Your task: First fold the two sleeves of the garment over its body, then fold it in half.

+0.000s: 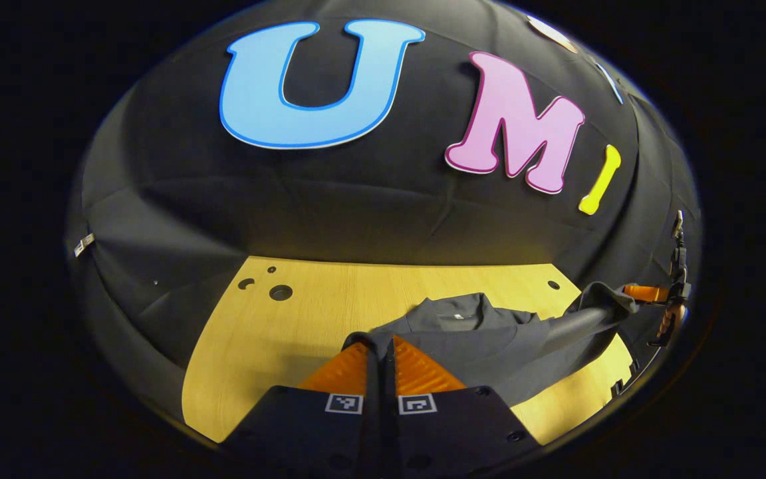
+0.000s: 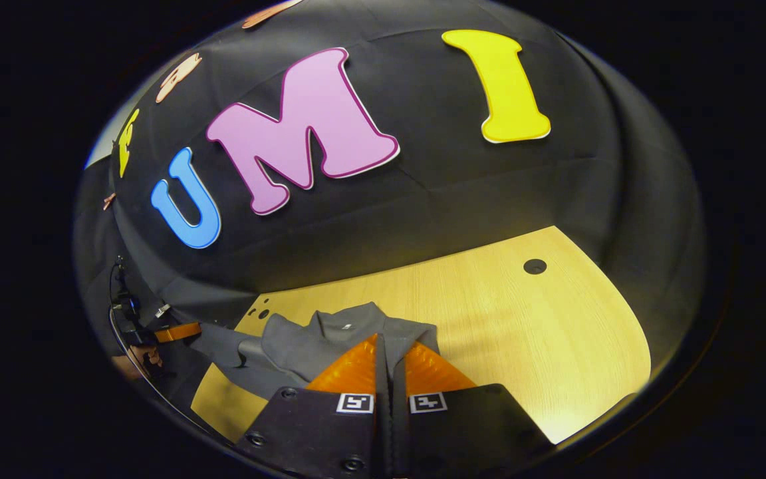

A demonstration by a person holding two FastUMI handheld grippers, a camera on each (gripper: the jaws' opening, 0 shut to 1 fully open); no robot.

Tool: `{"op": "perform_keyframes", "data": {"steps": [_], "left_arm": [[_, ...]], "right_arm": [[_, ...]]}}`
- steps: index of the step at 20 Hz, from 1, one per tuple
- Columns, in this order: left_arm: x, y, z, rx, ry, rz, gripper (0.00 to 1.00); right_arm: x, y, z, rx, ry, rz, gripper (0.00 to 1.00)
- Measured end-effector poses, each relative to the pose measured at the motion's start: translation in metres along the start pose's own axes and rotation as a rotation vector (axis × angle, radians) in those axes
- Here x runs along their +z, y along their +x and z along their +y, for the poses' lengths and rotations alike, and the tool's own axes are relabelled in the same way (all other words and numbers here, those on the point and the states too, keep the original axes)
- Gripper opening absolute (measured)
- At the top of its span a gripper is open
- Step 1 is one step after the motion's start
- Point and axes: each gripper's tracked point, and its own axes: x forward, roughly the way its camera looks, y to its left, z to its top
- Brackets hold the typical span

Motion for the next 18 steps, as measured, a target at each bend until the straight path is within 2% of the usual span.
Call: {"op": "perform_keyframes", "data": {"steps": [10, 12, 13, 14, 17, 18], "left_arm": [[-0.023, 0.088, 0.017, 0.056, -0.011, 0.041, 0.05], [-0.031, 0.101, 0.022, 0.075, -0.017, 0.051, 0.05], [-0.036, 0.108, 0.024, 0.086, -0.019, 0.056, 0.08], [-0.039, 0.114, 0.027, 0.097, -0.019, 0.055, 0.05], [-0.055, 0.132, 0.034, 0.137, -0.004, 0.077, 0.05], [-0.061, 0.137, 0.036, 0.150, 0.006, 0.092, 0.09]], "right_arm": [[-0.029, 0.091, -0.043, -0.018, -0.038, 0.081, 0.05], [-0.038, 0.108, -0.051, -0.028, -0.042, 0.092, 0.05], [-0.041, 0.117, -0.056, -0.036, -0.039, 0.095, 0.05], [-0.045, 0.126, -0.059, -0.041, -0.033, 0.097, 0.05], [-0.059, 0.154, -0.066, -0.059, -0.037, 0.107, 0.05], [-0.063, 0.162, -0.067, -0.065, -0.041, 0.112, 0.05]]}}
